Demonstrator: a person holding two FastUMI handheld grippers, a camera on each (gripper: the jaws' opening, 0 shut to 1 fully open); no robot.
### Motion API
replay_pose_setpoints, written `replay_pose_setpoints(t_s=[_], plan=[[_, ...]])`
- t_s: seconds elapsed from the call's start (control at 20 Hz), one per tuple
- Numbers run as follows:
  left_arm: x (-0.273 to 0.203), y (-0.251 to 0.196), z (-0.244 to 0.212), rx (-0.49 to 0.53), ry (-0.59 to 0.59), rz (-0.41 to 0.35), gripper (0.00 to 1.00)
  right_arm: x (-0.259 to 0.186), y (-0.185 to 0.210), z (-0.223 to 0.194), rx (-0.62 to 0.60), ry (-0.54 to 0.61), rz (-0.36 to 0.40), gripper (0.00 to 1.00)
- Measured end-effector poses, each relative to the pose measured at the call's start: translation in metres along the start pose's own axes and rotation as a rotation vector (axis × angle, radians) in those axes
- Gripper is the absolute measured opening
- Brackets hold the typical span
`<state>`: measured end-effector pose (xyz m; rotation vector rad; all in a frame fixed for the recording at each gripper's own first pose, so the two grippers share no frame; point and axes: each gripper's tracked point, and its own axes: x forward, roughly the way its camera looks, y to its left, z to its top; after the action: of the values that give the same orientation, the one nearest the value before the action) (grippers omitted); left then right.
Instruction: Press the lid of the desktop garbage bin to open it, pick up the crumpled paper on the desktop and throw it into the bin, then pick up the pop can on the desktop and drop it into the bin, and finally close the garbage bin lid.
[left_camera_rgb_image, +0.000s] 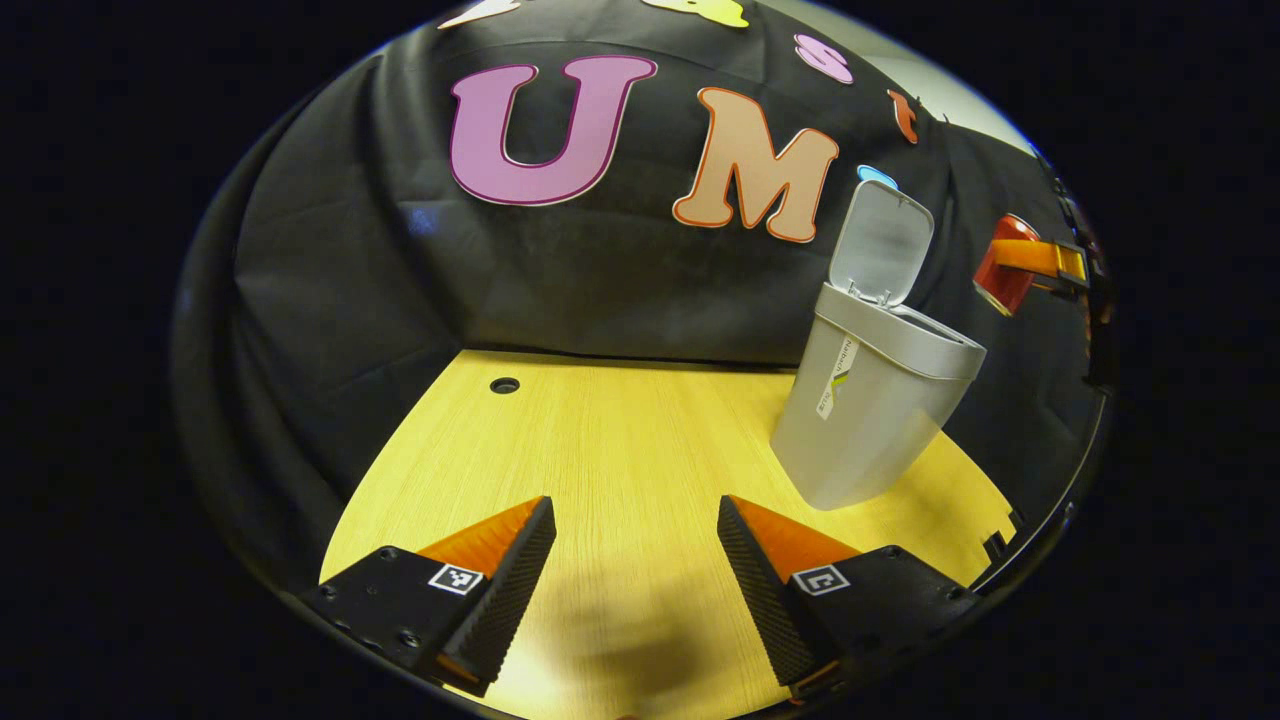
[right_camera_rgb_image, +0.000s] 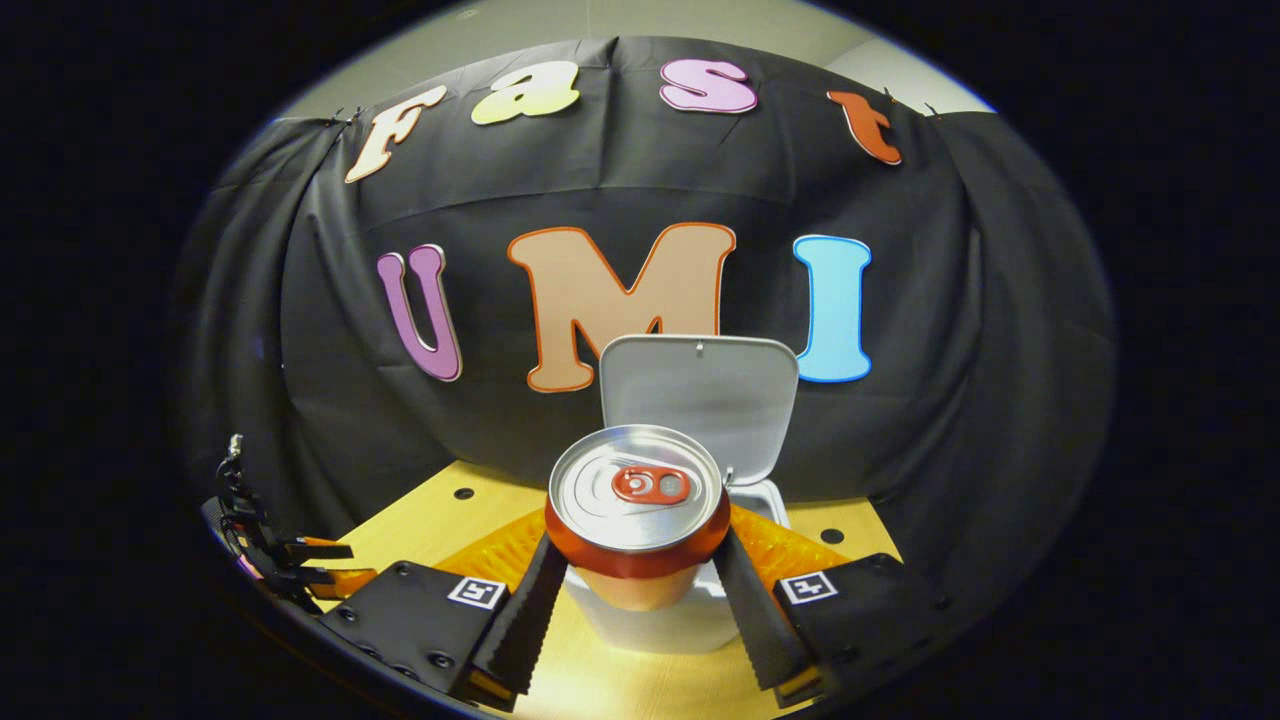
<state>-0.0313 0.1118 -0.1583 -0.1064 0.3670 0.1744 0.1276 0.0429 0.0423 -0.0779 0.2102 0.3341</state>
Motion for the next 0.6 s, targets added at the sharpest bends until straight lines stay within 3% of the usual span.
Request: replay_pose_setpoints(t_s=[0.3,0.6], plan=[[-0.013,0.010,-0.007,-0.005,0.006,0.041,0.95,0.043,-0.030,-0.006,-0.049,-0.005,-0.043,0.83],[-0.020,0.012,-0.010,-0.006,0.010,0.060,0.96,0.070,-0.035,-0.031,-0.022,0.056,-0.027,0.85]])
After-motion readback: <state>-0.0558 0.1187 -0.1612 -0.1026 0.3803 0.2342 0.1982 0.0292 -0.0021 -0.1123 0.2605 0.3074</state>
